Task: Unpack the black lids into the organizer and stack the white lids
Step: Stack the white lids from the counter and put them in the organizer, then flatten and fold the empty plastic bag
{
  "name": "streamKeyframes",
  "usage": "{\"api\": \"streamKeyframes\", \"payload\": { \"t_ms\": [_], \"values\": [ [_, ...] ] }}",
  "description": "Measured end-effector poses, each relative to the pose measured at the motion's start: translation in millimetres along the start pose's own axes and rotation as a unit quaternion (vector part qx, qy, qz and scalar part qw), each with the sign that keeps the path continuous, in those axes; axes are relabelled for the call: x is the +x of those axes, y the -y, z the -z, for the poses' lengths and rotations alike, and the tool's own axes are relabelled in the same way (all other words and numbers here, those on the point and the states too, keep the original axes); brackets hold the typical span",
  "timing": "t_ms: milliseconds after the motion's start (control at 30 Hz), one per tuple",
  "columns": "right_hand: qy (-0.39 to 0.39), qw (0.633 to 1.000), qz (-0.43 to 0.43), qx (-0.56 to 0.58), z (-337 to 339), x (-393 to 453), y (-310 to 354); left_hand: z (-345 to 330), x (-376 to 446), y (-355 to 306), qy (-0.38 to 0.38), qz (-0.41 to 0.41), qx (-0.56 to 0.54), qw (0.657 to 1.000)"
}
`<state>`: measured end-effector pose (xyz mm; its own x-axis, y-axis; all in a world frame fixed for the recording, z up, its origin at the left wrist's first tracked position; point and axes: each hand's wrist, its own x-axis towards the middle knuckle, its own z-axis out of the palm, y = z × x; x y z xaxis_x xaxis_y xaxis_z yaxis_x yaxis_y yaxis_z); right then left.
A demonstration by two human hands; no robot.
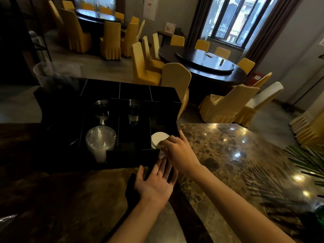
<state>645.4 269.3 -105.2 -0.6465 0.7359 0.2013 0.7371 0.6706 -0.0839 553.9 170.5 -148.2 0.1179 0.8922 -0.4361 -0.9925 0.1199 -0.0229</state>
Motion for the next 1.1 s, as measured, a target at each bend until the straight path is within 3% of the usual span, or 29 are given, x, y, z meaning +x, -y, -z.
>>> {"api": "streamKeyframes", "payload": {
  "t_ms": [100,233,367,533,667,767,1000,1100],
  "values": [
    [-0.010,1.000,-0.010,0.021,1.0,-4.3,0.7,2.4,-2.9,-3.6,-0.005,0.004,0.031,0.999],
    [-0.032,0.999,-0.006,0.031,7.4,-9.8,2.1,10.8,-15.2,-14.5,0.003,-0.014,0.153,0.988],
    [-0.054,0.998,0.003,0.035,18.4,-14.5,8.7,10.1,-37.0,-29.7,0.005,-0.072,0.345,0.936],
    [-0.087,0.995,0.017,0.050,34.5,-25.4,34.6,2.1,-74.6,-55.3,0.061,-0.183,0.581,0.791],
    [-0.119,0.990,0.028,0.074,46.4,-32.1,64.1,-5.9,-107.8,-85.2,0.089,-0.239,0.663,0.704],
    [-0.135,0.987,0.037,0.084,51.6,-34.3,88.4,-9.7,-134.2,-110.2,0.109,-0.295,0.730,0.607],
    [-0.161,0.976,0.088,0.122,50.6,-33.4,153.8,-4.6,-205.9,-169.2,0.055,-0.399,0.849,0.341],
    [-0.161,0.973,0.105,0.130,44.9,-30.5,187.8,3.3,-238.6,-196.6,0.018,-0.430,0.861,0.269]
  ]
}}
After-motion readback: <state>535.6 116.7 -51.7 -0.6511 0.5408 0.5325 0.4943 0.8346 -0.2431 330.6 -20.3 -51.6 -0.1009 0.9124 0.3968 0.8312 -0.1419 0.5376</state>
